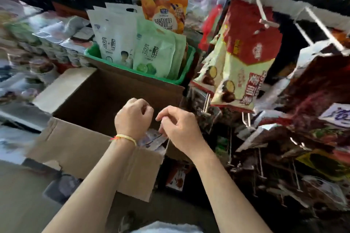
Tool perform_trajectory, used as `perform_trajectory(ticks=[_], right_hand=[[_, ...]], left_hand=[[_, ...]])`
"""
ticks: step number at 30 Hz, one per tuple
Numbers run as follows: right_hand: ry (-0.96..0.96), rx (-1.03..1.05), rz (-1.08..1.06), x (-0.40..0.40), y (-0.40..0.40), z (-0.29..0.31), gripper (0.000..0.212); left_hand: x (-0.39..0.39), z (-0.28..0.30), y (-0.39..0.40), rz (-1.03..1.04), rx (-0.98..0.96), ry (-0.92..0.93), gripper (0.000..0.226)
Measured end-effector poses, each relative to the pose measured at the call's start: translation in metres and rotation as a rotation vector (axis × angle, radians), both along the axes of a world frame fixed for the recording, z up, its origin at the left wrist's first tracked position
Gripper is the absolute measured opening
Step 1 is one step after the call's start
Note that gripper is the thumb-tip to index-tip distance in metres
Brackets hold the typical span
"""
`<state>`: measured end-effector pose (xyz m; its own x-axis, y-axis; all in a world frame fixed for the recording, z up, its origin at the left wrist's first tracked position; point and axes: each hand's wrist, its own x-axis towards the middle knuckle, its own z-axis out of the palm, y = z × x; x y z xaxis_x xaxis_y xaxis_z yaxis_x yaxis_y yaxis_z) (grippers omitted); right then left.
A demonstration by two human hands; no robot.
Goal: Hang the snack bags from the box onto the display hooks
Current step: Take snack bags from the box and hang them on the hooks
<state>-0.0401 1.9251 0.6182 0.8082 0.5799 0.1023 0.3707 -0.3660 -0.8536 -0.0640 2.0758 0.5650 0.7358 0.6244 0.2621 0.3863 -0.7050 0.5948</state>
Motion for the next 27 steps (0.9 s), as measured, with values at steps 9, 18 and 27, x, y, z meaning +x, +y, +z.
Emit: perform_trajectory(ticks=[9, 18, 27], right_hand=[[0.346, -0.657, -0.065, 0.035, 0.09, -0.124, 0.018], [0.5, -1.052, 0.034, 0.046, 0.125, -0.192, 0.052], [0.403, -0.791, -0.069, 0.042, 0.124, -0.185, 0.031]], left_hand=[[-0.007, -0.088, 0.094, -0.269, 0.073, 0.644, 0.034], [-0.007, -0.106, 0.103, -0.286, 0.068, 0.5, 0.029], [-0.006, -0.109, 0.105, -0.275, 0.042, 0.43, 0.029]])
